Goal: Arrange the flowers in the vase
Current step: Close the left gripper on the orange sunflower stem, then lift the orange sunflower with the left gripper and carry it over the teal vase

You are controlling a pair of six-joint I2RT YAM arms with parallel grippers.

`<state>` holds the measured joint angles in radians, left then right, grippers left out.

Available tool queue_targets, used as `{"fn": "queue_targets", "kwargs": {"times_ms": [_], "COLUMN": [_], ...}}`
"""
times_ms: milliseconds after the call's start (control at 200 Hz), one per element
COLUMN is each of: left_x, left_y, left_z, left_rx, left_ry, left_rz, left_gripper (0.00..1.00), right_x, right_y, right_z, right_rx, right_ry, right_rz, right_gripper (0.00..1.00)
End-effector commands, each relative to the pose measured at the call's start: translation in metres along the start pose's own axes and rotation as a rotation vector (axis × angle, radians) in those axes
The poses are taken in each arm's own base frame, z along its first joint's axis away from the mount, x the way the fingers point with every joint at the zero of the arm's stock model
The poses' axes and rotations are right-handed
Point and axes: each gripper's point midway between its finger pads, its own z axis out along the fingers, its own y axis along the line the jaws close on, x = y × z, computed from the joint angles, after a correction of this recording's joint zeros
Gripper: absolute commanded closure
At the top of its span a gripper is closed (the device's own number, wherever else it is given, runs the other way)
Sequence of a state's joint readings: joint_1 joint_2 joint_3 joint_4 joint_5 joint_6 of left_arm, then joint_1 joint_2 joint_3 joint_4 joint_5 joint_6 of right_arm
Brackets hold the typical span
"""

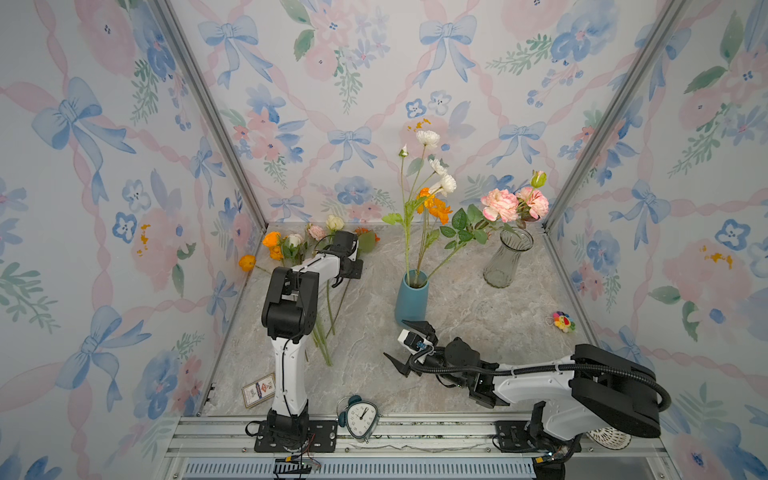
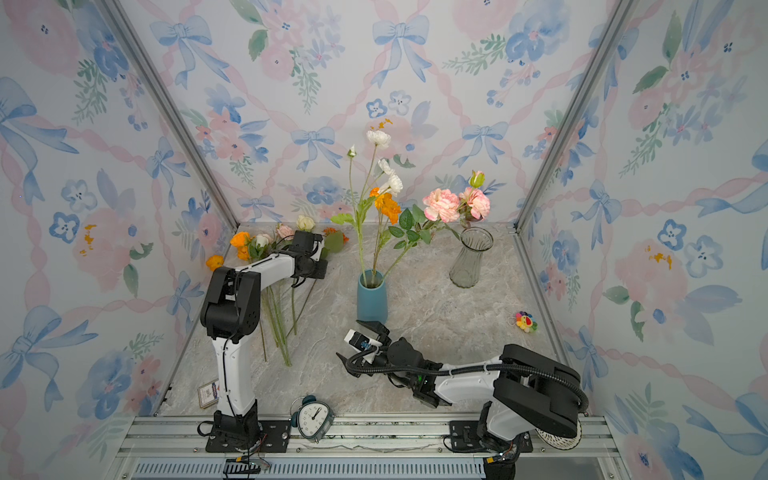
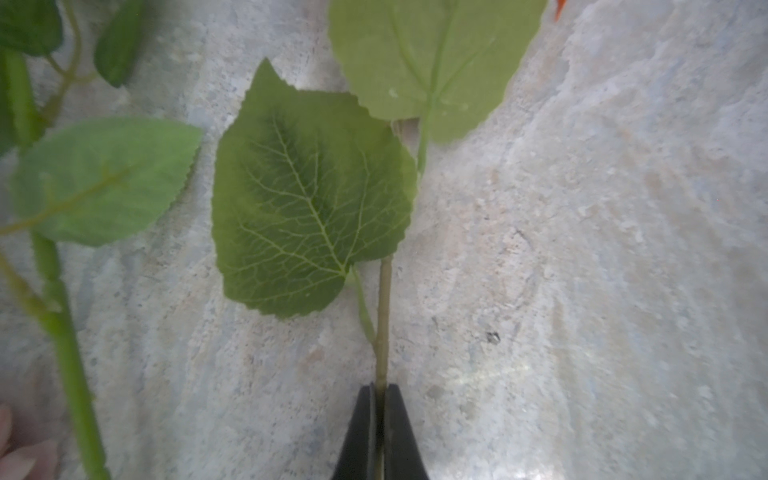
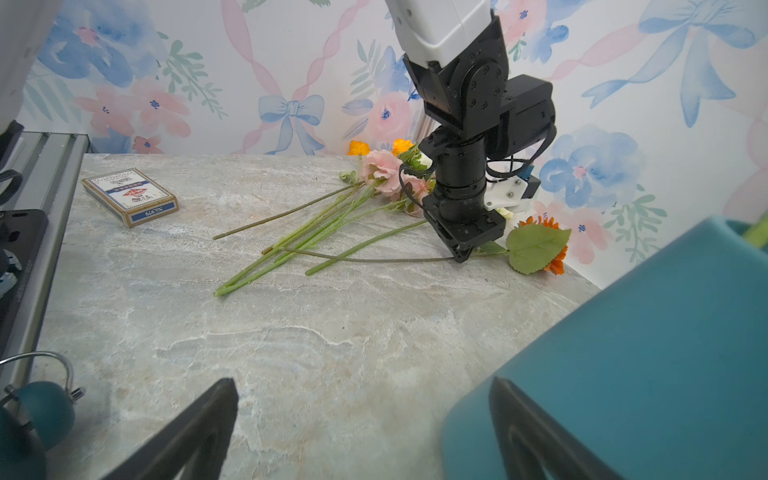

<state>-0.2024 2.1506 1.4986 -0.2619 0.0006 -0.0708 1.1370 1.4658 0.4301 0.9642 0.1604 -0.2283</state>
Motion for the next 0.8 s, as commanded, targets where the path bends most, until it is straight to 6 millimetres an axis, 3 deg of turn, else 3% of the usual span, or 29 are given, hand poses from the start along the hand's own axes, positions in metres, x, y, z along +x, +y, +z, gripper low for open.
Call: {"fn": "queue_targets", "kwargs": {"times_ms": [0, 130, 260, 480, 655, 745, 795], "left_x": [0.015, -0.007, -0.029, -0.037, -0.046, -0.05, -0.054], "left_y": [-0.003, -0.01, -0.016, -0.011, 0.002, -0.005, -0.018], "left_z": [0.0, -0.024, -0.065, -0.134, -0.207, -0.257, -0.288], "left_rx": [0.017, 0.028, 0.026, -0.045, -0.054, 0.008, 0.078], "left_ry": [0.067, 0.003, -0.086, -0.248, -0.486, -0.664, -0.778], "left_rz": [-0.003, -0.005, -0.019, -0.103, -0.267, -0.312, -0.304], "left_gripper": [1.0, 1.0, 1.0, 1.0, 1.0, 1.0, 1.0], "right_x": [-0.015, -0.016, -0.019, -0.02, -0.021, -0.019, -0.018], "right_y": [-0.009, -0.012, -0.023, -0.051, -0.064, -0.07, -0.073], "right_z": [0.003, 0.002, -0.004, -0.017, -0.022, -0.025, -0.026], "right_rx": [0.017, 0.027, 0.049, 0.106, 0.126, 0.137, 0.145], "right_ry": [-0.034, -0.037, -0.062, -0.095, -0.117, -0.128, -0.127], "right_rz": [0.006, 0.013, 0.06, 0.147, 0.199, 0.225, 0.236], "right_gripper": [0.03, 0.03, 0.03, 0.03, 0.03, 0.03, 0.03]}}
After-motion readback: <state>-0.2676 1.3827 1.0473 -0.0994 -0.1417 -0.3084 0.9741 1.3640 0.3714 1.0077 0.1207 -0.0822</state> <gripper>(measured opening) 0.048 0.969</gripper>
